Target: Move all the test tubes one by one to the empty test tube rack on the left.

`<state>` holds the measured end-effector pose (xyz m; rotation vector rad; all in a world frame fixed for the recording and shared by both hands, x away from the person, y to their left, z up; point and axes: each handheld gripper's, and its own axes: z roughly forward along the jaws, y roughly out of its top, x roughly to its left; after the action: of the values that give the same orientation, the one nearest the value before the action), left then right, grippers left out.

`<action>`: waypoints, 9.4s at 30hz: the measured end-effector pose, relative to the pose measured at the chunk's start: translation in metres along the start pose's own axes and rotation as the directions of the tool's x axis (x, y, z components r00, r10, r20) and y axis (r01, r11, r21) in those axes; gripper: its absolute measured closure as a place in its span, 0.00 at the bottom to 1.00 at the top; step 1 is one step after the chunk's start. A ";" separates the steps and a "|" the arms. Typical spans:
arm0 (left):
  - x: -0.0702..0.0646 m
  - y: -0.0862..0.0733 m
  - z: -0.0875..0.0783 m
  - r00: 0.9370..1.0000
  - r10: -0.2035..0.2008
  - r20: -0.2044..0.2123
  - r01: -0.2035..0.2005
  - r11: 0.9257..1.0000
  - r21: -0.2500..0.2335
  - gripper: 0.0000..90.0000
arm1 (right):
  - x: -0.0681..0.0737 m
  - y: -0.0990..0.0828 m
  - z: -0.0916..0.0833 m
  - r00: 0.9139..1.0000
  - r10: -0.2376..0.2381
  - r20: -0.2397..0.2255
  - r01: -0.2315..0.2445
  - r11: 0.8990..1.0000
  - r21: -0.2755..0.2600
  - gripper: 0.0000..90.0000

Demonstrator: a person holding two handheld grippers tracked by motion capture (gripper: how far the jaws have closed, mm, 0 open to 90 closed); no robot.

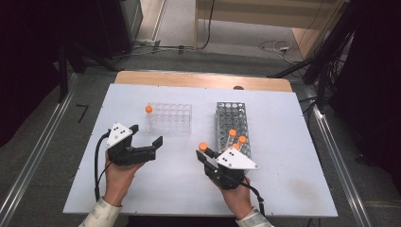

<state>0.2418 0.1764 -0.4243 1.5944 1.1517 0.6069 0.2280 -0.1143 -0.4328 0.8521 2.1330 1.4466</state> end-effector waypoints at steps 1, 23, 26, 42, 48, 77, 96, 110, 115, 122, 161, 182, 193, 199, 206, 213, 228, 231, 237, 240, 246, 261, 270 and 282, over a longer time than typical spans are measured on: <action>-0.001 0.000 -0.001 1.000 0.002 0.003 -0.002 1.000 -0.002 0.06 | 0.002 0.000 0.004 1.000 0.003 -0.008 -0.003 1.000 0.004 0.79; -0.030 0.001 -0.005 0.976 0.099 0.194 -0.090 0.995 -0.052 0.40 | 0.034 0.010 0.068 0.996 0.022 -0.088 -0.015 0.997 0.074 0.80; -0.033 0.000 -0.003 0.972 0.116 0.203 -0.110 0.993 -0.041 0.48 | 0.037 0.011 0.070 0.995 0.016 -0.098 -0.009 0.997 0.074 0.80; -0.035 -0.005 0.001 0.968 0.148 0.202 -0.146 0.989 -0.025 0.76 | 0.041 0.013 0.070 0.994 0.014 -0.110 -0.007 0.998 0.067 0.79; -0.034 -0.006 0.002 0.967 0.147 0.207 -0.144 0.989 -0.029 0.77 | 0.041 0.013 0.070 0.994 0.015 -0.110 -0.007 0.998 0.070 0.79; -0.006 0.027 0.024 0.997 0.069 0.042 -0.068 0.997 -0.031 0.78 | 0.044 -0.023 -0.021 0.975 -0.051 -0.217 0.077 0.991 0.114 0.18; 0.015 0.049 0.040 0.999 0.035 -0.038 -0.037 0.998 -0.043 0.78 | 0.003 -0.045 -0.059 0.995 -0.007 -0.097 0.019 0.992 0.122 0.17; 0.026 0.066 0.058 0.996 0.022 -0.083 -0.027 0.998 -0.056 0.78 | -0.003 -0.052 -0.069 0.997 0.003 -0.074 0.006 0.993 0.121 0.17; 0.030 0.068 0.063 0.995 0.014 -0.096 -0.021 0.998 -0.063 0.78 | -0.003 -0.051 -0.070 0.997 0.009 -0.074 0.000 0.993 0.118 0.17; 0.035 0.068 0.067 0.993 0.005 -0.118 -0.014 0.997 -0.078 0.78 | -0.003 -0.052 -0.070 0.997 0.008 -0.075 0.001 0.993 0.117 0.17; 0.034 0.036 0.081 0.986 0.057 -0.154 -0.061 0.998 -0.023 0.70 | -0.001 -0.052 -0.070 0.997 -0.008 -0.073 0.017 0.993 0.120 0.17; 0.011 0.035 0.049 0.995 0.027 -0.099 -0.032 0.998 -0.052 0.37 | -0.016 -0.051 -0.075 0.999 0.032 -0.004 -0.031 0.996 0.086 0.20; -0.008 0.008 0.027 0.996 0.078 -0.049 -0.079 0.997 -0.015 0.25 | -0.031 -0.047 -0.073 0.996 0.075 0.047 -0.077 0.995 0.057 0.22; -0.018 0.000 0.020 0.994 0.107 -0.035 -0.107 0.994 0.001 0.17 | -0.039 -0.045 -0.066 0.994 0.074 0.083 -0.079 0.996 0.048 0.23; -0.027 -0.014 0.011 0.994 0.110 -0.008 -0.110 0.994 0.006 0.16 | -0.050 -0.046 -0.056 0.989 0.087 0.121 -0.093 0.994 0.050 0.29; -0.026 -0.026 0.006 0.995 0.102 -0.009 -0.101 0.994 0.029 0.17 | -0.059 -0.047 -0.043 0.986 0.091 0.137 -0.100 0.993 0.057 0.42; -0.029 -0.031 0.006 0.995 0.104 0.001 -0.104 0.994 0.036 0.17 | -0.070 -0.049 -0.028 0.980 0.113 0.164 -0.123 0.991 0.050 0.69; -0.030 -0.031 0.005 0.994 0.108 0.005 -0.108 0.993 0.038 0.17 | -0.071 -0.049 -0.026 0.979 0.113 0.169 -0.124 0.991 0.054 0.73; -0.030 -0.031 0.005 0.994 0.108 0.006 -0.108 0.993 0.037 0.17 | -0.072 -0.049 -0.024 0.976 0.109 0.188 -0.122 0.991 0.058 0.79; -0.029 -0.031 0.005 0.994 0.107 0.005 -0.108 0.993 0.038 0.17 | -0.072 -0.048 -0.025 0.976 0.107 0.191 -0.120 0.991 0.059 0.79; -0.030 -0.031 0.005 0.994 0.108 0.005 -0.108 0.993 0.037 0.17 | -0.070 -0.045 -0.028 0.976 0.090 0.197 -0.100 0.994 0.043 0.79; -0.031 -0.030 0.003 0.994 0.105 0.008 -0.105 0.994 0.031 0.17 | -0.065 -0.032 -0.039 0.976 0.062 0.208 -0.064 0.998 0.004 0.79; -0.031 -0.029 0.002 0.994 0.106 0.011 -0.107 0.994 0.027 0.17 | -0.061 -0.021 -0.052 0.975 0.045 0.220 -0.037 0.999 -0.038 0.80; -0.035 -0.028 0.001 0.993 0.113 0.024 -0.114 0.993 0.025 0.17 | -0.047 -0.004 -0.068 0.986 0.047 0.158 -0.033 0.995 -0.091 0.80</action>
<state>0.2172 0.1447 -0.4447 1.6938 1.0619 0.6482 0.2176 -0.1934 -0.4109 0.9488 1.9306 1.4297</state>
